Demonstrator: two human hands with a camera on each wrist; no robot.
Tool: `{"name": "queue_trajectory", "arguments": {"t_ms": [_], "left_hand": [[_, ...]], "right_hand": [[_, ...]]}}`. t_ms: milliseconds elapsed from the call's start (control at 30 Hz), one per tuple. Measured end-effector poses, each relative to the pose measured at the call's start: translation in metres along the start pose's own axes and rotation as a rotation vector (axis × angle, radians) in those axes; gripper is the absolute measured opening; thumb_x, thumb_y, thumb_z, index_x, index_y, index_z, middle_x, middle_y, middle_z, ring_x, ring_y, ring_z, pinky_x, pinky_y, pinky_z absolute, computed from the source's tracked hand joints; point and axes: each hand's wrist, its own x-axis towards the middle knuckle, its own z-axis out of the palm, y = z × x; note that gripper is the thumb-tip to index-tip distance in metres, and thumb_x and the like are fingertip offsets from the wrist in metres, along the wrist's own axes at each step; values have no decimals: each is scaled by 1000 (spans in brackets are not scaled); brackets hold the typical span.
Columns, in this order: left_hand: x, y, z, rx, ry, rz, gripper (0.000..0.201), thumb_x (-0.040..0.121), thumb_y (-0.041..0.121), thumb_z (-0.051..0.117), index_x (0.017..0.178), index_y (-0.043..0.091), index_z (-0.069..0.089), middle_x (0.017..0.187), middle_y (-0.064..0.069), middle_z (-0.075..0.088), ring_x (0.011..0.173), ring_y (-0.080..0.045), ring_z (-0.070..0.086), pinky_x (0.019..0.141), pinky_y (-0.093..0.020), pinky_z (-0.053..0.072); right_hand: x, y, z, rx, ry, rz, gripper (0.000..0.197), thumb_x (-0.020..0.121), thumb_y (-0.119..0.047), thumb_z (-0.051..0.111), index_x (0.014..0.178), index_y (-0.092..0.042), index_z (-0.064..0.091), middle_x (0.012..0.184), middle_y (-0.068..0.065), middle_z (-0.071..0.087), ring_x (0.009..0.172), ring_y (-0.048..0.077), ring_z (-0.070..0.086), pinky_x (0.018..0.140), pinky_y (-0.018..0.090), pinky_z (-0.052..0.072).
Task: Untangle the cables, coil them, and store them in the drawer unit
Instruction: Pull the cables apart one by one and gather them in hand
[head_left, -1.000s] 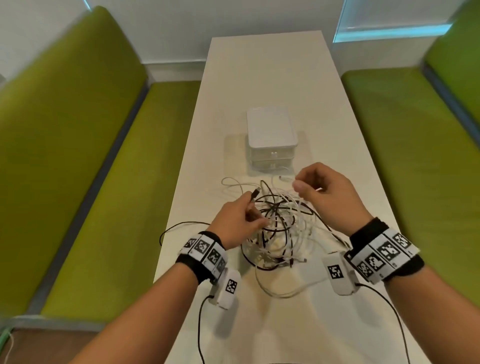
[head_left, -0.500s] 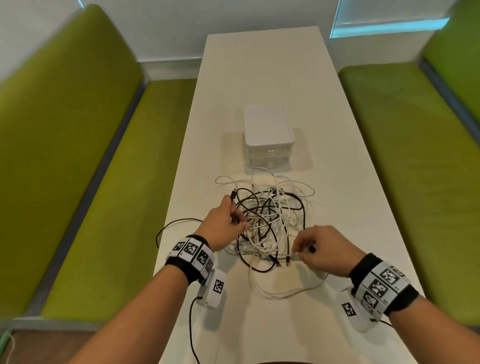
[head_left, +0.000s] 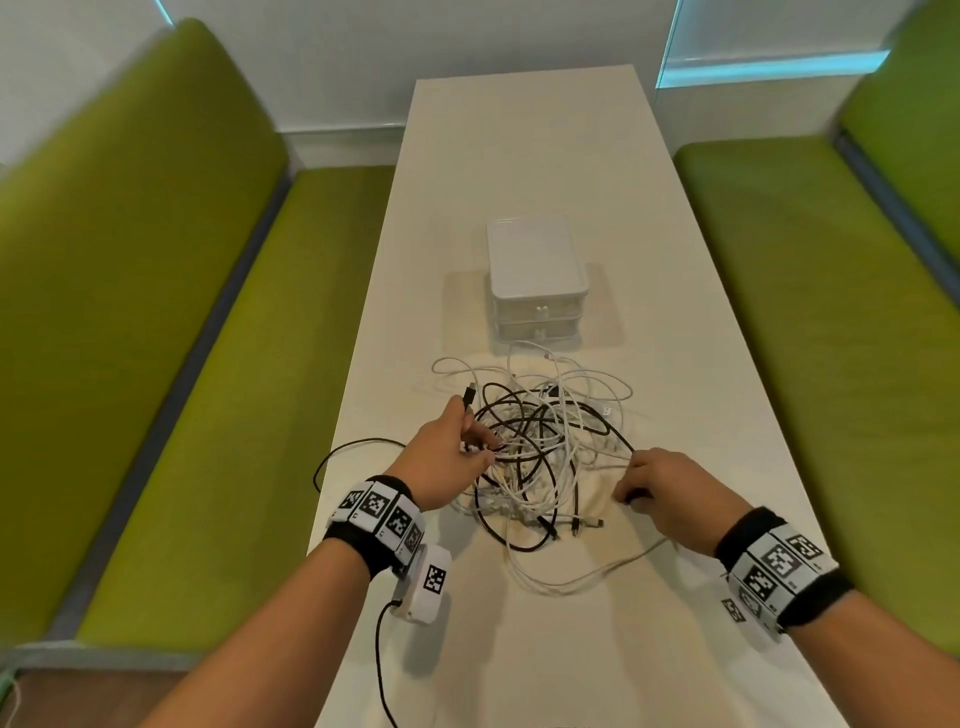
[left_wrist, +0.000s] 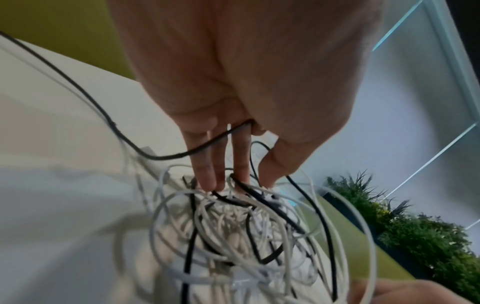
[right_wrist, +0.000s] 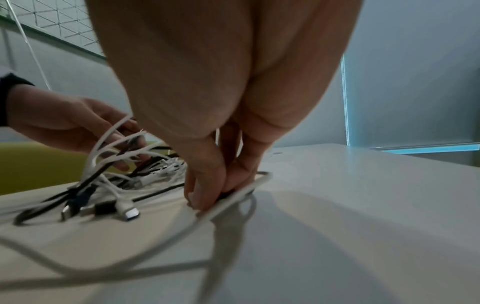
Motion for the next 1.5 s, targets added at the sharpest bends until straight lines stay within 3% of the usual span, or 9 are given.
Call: {"name": "queue_trajectory", "arguments": {"t_ms": [133,267,467,633,867,1100,1233,1400,1500], "left_hand": [[-11,14,-10,-120,115,49,30,93,17,65,109,23,40,117,16,60,101,-9,63,83,-29,58],[-22,37,-23,-68,415,83,24,94,25,64,101,21,42,97,6,50,86,-11,52,78,-28,49],[-33,68,-25,-668,172,146,27,100,37,42,84,17,49,69,3,44,60,-14,40,60,-32,37],[-37,79,0,-909,73,148,32,100,23,50,96,3,74,97,-28,71,90,-36,67,90,-49,54],[-42,74,14,-1083,-47,26,32,97,16,61,109,-13,70,106,-29,72,103,-37,70,95,-45,54],[-35,77,10,-1143,86,-68,24,93,17,65,102,-4,74,94,-26,72,90,-35,70,95,-53,53],[-32,77,-2,-1197,115,-138,26,89,13,62,93,-11,71,85,-23,69,80,-32,67,76,-37,60],[-32,74,-1,-1202,186,-141,22,94,-4,52,93,-20,68,91,-27,68,84,-32,66,78,-34,58],[-33,79,1,-1282,206,-124,21,95,-5,51,88,-14,68,98,-25,70,85,-31,69,80,-36,61]], "right_hand": [[-6,-19,-17,93,54,-75,23,98,-17,60,113,-26,75,103,-12,56,92,9,57,82,21,46],[-17,-55,-64,75,191,-244,18,93,-19,69,102,-31,77,92,-17,56,76,-2,49,71,13,36],[-27,-102,-118,657,289,-261,18,84,-9,80,96,-22,80,87,-10,77,77,9,75,76,21,58],[-8,-122,-118,1007,380,-211,14,81,-5,81,94,-8,77,81,9,76,68,32,75,66,39,64],[12,-112,-102,829,485,-121,14,80,-23,85,94,-25,80,84,-8,78,80,10,72,70,15,50],[11,-118,-87,954,612,-79,32,76,-33,86,103,-29,69,87,-5,70,81,13,68,70,27,58],[3,-114,-69,744,401,-102,35,74,-27,88,97,-32,62,92,-10,68,82,11,66,70,34,58],[7,-108,-55,725,428,-102,27,82,-19,83,99,-35,71,80,-10,70,63,5,56,63,16,45],[7,-110,-60,754,494,-162,23,80,-11,82,92,-30,76,76,-9,66,67,6,55,66,22,46]]}}
